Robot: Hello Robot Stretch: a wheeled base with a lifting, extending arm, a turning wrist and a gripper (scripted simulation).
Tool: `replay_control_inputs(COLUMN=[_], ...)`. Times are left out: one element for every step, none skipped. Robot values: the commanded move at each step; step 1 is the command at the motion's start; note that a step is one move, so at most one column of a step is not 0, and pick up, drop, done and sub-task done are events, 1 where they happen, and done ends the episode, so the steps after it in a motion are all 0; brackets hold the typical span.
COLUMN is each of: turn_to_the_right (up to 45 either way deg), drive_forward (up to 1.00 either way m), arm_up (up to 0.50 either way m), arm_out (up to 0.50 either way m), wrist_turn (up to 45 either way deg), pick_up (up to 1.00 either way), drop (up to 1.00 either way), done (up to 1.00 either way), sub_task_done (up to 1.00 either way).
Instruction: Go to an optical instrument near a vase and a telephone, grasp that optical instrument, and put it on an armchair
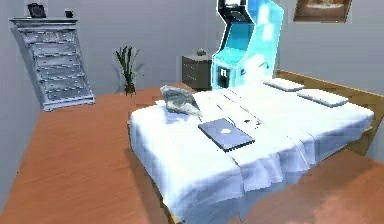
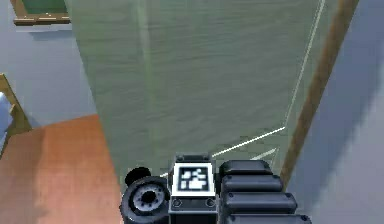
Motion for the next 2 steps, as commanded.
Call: replay_control_inputs(turn_to_the_right=[0.0, 45.0], drive_forward=[0.30, 0.00], arm_up=[0.00, 0.00], arm_out=[0.00, 0.00], wrist_turn=[0.0, 0.0], pick_up=[0.00, 0.00], drop=[0.00, 0.00], done=[0.00, 0.00], sub_task_done=[0.00, 0.00])
